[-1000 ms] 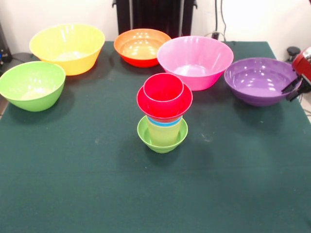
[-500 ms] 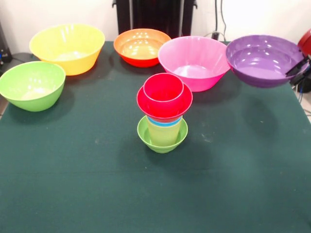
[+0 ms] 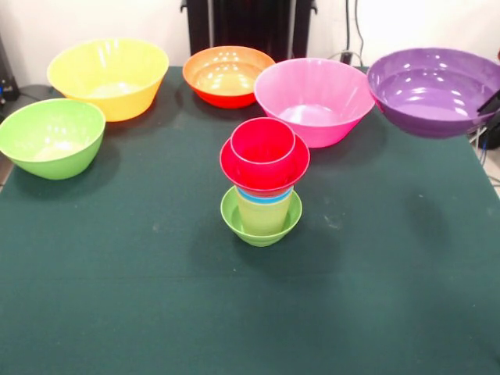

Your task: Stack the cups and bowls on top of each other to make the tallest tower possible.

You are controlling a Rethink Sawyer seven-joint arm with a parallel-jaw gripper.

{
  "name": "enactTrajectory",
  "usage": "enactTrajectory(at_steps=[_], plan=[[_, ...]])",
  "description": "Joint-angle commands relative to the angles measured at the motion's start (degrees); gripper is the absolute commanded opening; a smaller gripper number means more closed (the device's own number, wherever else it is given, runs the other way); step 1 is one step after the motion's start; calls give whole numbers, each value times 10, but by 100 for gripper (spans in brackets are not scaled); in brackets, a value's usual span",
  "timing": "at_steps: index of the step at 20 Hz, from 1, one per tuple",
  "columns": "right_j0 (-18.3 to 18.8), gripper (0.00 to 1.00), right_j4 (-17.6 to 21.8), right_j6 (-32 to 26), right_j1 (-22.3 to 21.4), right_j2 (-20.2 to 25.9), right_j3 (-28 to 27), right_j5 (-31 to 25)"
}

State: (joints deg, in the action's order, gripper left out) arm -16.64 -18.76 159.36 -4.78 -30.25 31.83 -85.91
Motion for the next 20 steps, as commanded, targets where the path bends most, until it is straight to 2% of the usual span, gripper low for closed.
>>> enactTrajectory(at_steps=[1, 4, 16, 20], plan=[[27, 0, 4, -25, 24, 31, -71, -92], [37, 0, 15, -66, 17, 35, -69, -101], [81, 0, 35, -170, 9, 23, -121, -169], [89, 0, 48, -206, 7, 25, -117, -163]])
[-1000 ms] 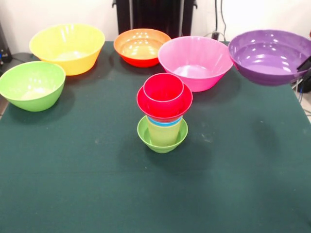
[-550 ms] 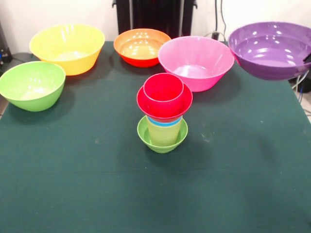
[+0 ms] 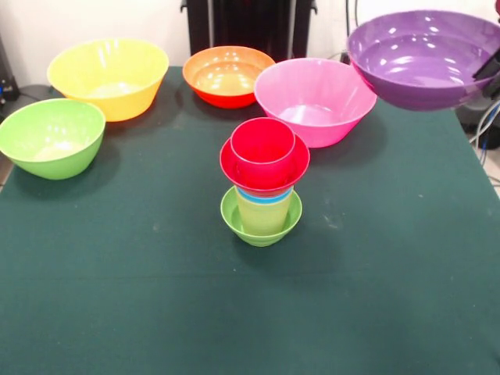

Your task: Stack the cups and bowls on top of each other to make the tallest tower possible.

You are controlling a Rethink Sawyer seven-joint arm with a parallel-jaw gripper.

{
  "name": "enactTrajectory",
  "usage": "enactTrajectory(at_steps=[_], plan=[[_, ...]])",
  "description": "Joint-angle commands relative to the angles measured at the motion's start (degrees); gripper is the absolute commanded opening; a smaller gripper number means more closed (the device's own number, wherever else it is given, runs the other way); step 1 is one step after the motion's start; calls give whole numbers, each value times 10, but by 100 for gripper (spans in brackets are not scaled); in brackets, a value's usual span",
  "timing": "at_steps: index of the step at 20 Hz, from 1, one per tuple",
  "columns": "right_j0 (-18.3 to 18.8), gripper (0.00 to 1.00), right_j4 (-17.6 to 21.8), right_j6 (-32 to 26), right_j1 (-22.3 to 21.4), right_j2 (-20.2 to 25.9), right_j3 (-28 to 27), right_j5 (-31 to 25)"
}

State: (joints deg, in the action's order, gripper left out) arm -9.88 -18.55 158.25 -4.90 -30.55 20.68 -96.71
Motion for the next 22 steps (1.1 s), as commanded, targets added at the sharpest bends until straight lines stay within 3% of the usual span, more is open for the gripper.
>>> enactTrajectory(at_steps=[1, 22], plan=[[23, 0, 48, -202, 8, 29, -4, -51], [76, 0, 65, -386, 30, 37, -32, 9]])
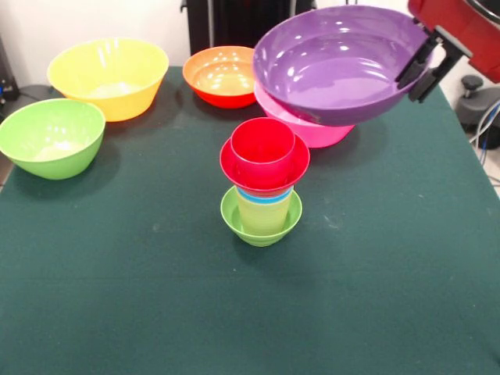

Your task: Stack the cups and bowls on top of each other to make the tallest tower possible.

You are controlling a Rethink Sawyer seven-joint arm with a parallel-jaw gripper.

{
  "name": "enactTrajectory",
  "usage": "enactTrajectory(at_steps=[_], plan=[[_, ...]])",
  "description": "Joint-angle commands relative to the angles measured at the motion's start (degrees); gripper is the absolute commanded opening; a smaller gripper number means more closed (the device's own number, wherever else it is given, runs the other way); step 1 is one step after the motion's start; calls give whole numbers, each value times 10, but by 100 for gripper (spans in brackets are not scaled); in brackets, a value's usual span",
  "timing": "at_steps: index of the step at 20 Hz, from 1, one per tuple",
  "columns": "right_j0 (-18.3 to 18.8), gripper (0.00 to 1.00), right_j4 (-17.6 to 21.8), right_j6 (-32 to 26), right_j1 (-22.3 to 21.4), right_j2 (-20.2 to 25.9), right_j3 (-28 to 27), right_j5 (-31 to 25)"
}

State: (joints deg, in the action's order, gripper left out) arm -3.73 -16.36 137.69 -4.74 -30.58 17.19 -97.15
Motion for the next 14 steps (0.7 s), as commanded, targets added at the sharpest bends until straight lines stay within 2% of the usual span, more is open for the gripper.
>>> enactTrajectory(at_steps=[1, 6, 14], plan=[[11, 0, 45, -183, 23, 38, 12, 17], [7, 0, 55, -205, 17, 39, 27, 39], [16, 0, 58, -225, 29, 31, -1, 32]])
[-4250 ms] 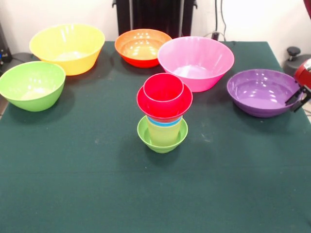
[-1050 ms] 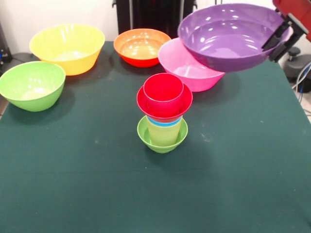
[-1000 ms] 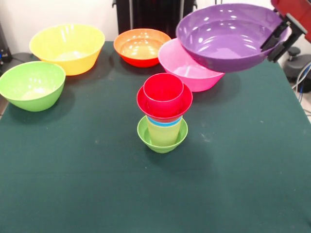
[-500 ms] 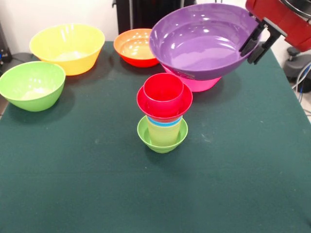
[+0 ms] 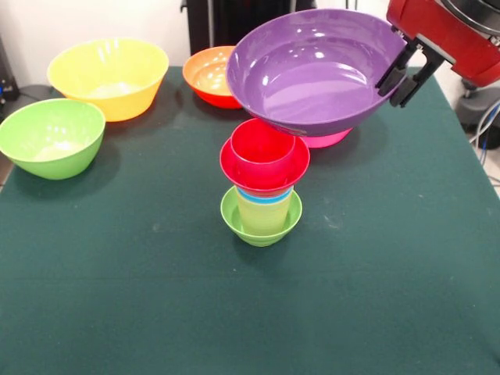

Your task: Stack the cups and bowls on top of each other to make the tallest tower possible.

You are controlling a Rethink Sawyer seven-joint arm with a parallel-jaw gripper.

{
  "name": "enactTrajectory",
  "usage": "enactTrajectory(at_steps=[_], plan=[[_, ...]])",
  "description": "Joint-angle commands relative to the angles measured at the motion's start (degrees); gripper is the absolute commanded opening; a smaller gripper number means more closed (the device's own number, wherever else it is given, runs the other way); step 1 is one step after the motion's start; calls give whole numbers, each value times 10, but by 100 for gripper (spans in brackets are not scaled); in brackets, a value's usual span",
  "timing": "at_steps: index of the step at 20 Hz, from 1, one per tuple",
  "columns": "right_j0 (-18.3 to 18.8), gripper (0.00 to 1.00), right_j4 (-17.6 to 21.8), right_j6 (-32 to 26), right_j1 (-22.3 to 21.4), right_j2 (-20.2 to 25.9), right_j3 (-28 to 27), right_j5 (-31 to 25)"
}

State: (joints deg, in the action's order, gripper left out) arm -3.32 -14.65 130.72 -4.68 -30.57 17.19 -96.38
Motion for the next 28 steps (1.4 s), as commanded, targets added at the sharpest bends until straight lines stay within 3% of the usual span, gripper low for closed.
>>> enactTrajectory(at_steps=[1, 28], plan=[[12, 0, 42, -157, 28, 31, 0, 27], [21, 0, 66, -228, 8, 27, 36, 94]])
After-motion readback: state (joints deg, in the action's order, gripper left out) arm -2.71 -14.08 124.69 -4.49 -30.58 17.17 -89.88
